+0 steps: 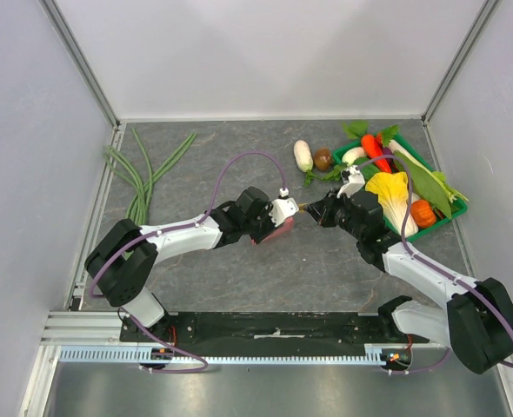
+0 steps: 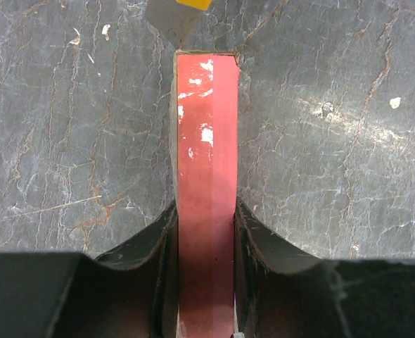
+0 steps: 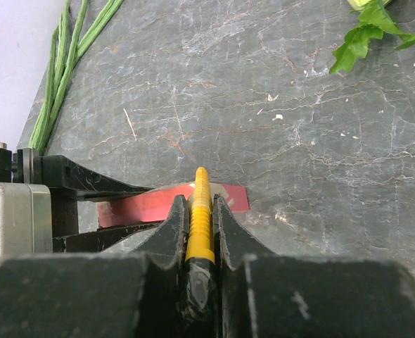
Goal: Unpack the express box
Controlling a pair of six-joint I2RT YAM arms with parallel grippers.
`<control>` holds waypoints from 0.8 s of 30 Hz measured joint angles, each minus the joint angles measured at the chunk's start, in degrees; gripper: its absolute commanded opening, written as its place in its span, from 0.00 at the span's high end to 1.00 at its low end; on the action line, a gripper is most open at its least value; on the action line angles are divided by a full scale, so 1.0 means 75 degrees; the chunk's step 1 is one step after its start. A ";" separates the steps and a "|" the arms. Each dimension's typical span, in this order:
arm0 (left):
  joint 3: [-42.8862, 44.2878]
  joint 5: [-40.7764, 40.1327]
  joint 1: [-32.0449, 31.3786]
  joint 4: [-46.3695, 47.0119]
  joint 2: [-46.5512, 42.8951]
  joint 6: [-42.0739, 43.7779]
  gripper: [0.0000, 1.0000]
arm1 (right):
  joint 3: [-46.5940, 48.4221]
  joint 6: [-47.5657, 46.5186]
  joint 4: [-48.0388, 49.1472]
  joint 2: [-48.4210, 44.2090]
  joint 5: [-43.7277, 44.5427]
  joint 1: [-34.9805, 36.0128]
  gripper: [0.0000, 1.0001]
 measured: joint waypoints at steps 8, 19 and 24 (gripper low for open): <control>0.0000 -0.0006 0.0000 -0.0003 0.0000 0.0000 0.95 | 0.0000 0.0023 0.0006 0.0000 -0.0125 -0.0003 1.00; 0.0201 -0.0052 -0.0006 -0.0073 0.0178 -0.0006 0.97 | -0.0090 -0.0131 -0.0137 -0.0207 -0.0256 -0.0079 1.00; 0.0262 -0.0055 -0.0006 -0.0140 0.0210 -0.0006 0.97 | -0.0143 -0.0224 -0.0128 -0.0233 -0.0289 -0.0085 1.00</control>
